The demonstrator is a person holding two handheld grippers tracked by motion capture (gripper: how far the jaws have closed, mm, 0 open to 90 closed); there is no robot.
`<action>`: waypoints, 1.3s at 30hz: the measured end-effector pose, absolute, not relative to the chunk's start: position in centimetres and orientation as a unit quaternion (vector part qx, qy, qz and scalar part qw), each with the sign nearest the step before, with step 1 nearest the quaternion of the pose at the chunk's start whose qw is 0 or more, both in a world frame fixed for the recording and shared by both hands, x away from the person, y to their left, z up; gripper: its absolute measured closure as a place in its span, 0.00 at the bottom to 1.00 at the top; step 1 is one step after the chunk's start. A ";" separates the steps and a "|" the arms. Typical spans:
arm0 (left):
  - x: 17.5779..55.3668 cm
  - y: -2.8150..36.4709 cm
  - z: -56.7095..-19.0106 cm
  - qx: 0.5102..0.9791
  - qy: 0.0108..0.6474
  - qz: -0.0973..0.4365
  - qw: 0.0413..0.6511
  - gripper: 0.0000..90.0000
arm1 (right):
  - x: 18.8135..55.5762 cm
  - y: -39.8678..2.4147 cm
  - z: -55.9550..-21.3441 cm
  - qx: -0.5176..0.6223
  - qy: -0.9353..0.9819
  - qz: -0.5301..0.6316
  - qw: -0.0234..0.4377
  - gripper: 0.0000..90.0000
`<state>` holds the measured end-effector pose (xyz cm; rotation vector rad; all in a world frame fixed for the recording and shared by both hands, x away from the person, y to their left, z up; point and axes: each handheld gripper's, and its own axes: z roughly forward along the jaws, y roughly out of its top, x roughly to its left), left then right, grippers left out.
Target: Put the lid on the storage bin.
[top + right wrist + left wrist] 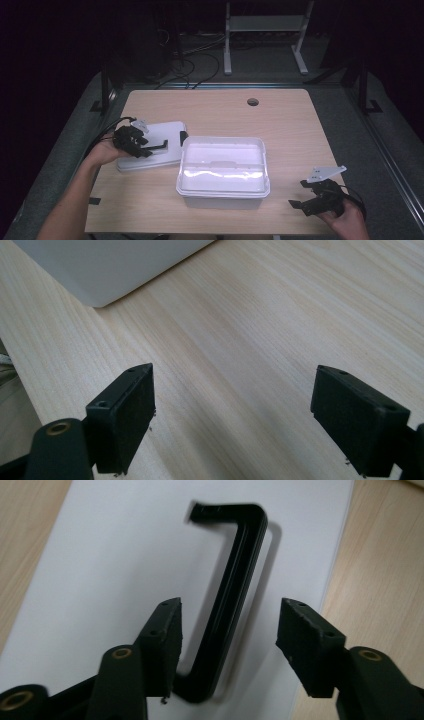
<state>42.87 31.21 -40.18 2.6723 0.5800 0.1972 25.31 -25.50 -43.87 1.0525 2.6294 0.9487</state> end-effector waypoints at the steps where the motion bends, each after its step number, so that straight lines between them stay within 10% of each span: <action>1: 43.1 31.0 -40.3 0.956 0.205 0.067 0.197 0.53 | 25.3 -25.5 -43.9 0.353 0.877 0.317 0.077 0.19; 10: 43.3 30.8 -40.8 0.961 0.199 0.067 0.181 0.77 | 25.2 -25.6 -43.9 0.354 0.876 0.317 0.078 0.19; 39: 42.1 31.7 -37.3 0.958 0.209 0.096 0.171 0.94 | 24.9 -25.1 -43.9 0.349 0.878 0.317 0.081 0.19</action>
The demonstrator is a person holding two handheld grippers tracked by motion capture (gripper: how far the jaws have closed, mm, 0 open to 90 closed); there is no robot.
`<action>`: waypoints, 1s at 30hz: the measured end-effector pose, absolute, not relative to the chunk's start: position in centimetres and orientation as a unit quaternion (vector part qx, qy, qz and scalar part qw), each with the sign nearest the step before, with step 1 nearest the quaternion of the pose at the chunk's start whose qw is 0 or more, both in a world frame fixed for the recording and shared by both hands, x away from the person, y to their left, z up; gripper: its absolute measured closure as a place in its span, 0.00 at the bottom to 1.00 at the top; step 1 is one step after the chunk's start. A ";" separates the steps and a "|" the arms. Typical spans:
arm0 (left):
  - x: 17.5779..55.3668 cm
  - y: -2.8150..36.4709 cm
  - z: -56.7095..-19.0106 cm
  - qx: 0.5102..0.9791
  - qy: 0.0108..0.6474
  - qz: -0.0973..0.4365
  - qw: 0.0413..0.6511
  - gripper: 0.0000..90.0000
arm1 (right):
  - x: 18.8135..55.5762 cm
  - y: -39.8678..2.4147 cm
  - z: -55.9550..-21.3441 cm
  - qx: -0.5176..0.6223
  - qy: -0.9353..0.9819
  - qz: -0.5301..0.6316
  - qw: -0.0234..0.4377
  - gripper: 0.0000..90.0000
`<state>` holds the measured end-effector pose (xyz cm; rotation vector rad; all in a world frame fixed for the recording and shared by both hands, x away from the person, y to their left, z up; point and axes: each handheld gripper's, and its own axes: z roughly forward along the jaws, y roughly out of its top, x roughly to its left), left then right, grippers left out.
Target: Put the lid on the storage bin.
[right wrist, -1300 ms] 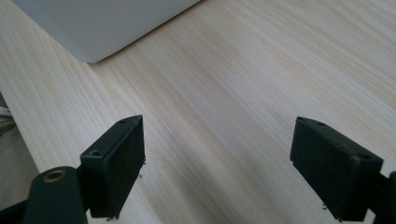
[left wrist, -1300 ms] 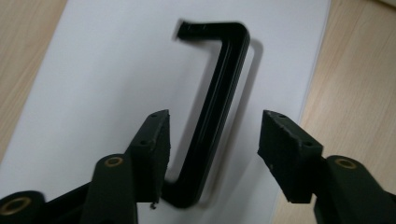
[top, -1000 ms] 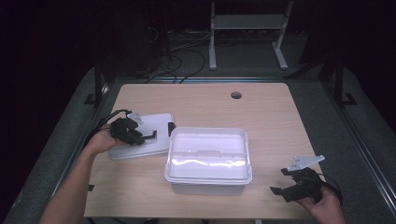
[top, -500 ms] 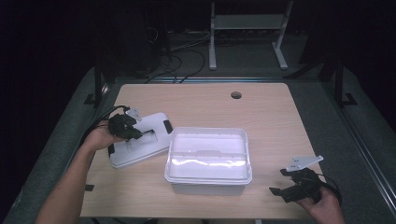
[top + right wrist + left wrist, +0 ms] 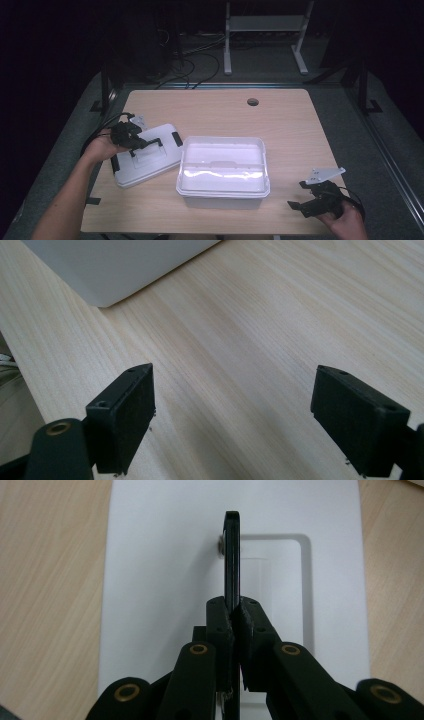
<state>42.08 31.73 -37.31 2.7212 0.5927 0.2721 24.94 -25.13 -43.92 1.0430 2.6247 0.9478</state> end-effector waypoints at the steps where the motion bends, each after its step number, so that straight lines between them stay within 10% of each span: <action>1: 41.9 31.9 -37.1 0.958 0.209 0.093 0.172 0.94 | 24.9 -25.1 -43.9 0.349 0.878 0.316 0.081 0.19; 30: 37.0 35.5 -27.0 0.944 0.213 0.105 0.230 0.94 | 25.1 -24.6 -44.0 0.349 0.881 0.308 0.080 0.19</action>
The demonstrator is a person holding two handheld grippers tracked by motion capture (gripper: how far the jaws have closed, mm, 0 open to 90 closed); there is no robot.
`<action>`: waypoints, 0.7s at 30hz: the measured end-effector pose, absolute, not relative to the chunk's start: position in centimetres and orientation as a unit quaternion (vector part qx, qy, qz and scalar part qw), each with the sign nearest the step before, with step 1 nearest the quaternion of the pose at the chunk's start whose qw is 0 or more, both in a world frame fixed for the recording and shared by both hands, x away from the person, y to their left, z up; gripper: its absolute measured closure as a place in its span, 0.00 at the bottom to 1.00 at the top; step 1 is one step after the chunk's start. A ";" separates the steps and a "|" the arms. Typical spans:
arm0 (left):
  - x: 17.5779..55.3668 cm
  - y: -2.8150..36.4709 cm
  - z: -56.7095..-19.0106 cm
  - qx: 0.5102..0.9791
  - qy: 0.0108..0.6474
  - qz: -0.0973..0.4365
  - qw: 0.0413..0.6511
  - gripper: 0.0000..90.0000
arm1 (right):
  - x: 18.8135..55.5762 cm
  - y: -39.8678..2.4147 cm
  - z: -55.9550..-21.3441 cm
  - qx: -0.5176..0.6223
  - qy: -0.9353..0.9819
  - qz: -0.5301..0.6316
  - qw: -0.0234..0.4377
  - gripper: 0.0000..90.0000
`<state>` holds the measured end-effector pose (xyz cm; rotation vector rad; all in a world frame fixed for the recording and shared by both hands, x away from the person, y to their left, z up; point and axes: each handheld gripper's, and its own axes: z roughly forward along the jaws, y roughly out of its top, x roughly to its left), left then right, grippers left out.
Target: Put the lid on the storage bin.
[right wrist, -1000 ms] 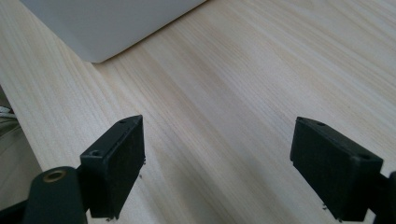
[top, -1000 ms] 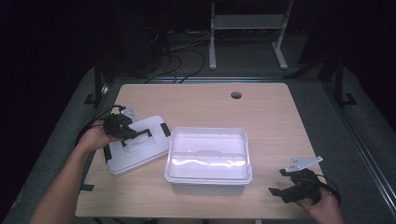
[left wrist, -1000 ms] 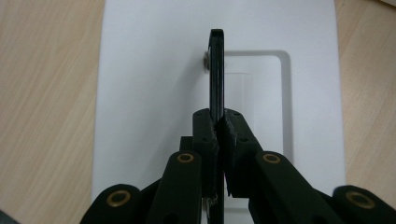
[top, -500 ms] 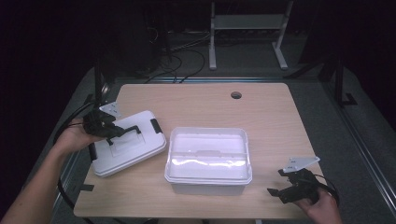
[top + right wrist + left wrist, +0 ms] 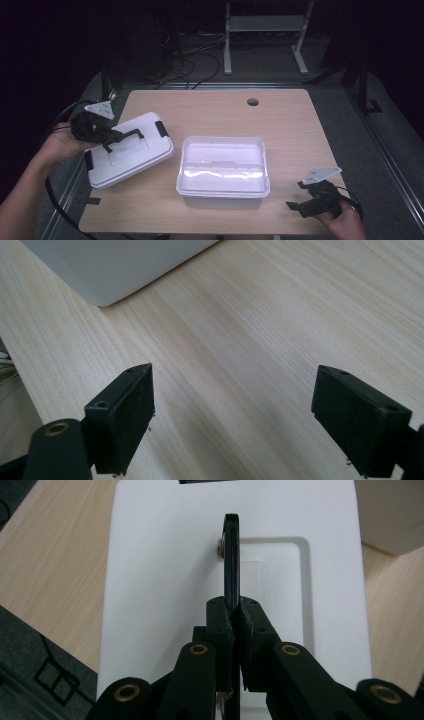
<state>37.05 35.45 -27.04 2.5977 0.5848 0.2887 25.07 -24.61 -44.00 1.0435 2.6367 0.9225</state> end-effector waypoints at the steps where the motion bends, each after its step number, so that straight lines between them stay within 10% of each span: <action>1: 36.9 35.4 -26.6 0.943 0.211 0.105 0.233 0.94 | 25.1 -24.6 -44.0 0.350 0.881 0.309 0.079 0.18; 21: 35.8 29.4 -21.5 0.947 0.137 0.089 0.277 0.94 | 24.9 -24.7 -43.9 0.349 0.881 0.310 0.081 0.18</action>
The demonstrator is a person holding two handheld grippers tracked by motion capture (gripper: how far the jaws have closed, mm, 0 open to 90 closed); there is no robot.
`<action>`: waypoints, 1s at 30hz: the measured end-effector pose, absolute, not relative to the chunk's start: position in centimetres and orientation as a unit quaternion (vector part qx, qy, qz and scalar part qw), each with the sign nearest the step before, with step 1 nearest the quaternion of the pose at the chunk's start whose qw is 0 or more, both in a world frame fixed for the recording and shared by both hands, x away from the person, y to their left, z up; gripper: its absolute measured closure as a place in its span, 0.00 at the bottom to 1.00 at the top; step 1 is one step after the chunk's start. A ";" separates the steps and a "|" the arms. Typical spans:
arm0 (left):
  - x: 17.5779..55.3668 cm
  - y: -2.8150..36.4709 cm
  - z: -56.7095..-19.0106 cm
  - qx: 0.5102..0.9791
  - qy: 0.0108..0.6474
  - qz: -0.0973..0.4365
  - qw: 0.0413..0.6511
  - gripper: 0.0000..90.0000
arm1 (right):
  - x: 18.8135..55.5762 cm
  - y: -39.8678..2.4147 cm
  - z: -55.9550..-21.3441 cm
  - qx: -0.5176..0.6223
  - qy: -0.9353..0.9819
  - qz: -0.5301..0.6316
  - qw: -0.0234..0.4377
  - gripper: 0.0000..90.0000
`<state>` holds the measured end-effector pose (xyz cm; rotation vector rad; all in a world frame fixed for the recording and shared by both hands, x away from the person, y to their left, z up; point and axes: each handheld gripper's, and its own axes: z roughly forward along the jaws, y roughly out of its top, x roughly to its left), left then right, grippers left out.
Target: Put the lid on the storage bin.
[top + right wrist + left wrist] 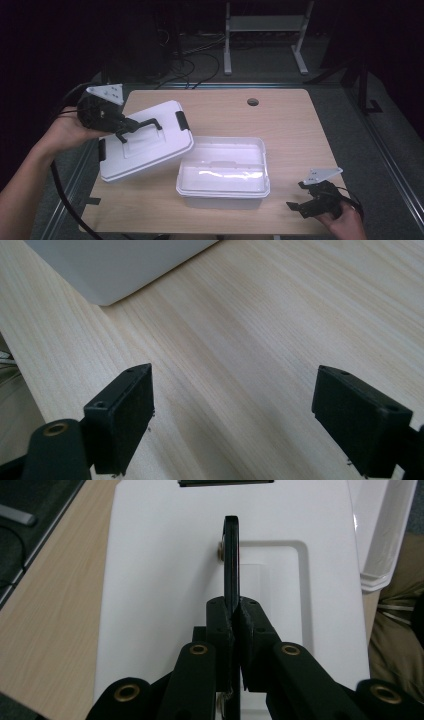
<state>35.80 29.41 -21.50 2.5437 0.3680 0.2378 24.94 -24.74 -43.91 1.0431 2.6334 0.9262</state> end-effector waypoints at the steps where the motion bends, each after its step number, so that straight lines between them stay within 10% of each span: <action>1: 35.9 29.0 -21.4 0.947 0.133 0.085 0.280 0.94 | 25.0 -24.7 -43.9 0.349 0.880 0.311 0.080 0.18; 30: 35.0 14.6 -21.9 0.960 0.009 0.033 0.277 0.94 | 24.9 -25.4 -43.4 0.348 0.874 0.330 0.082 0.17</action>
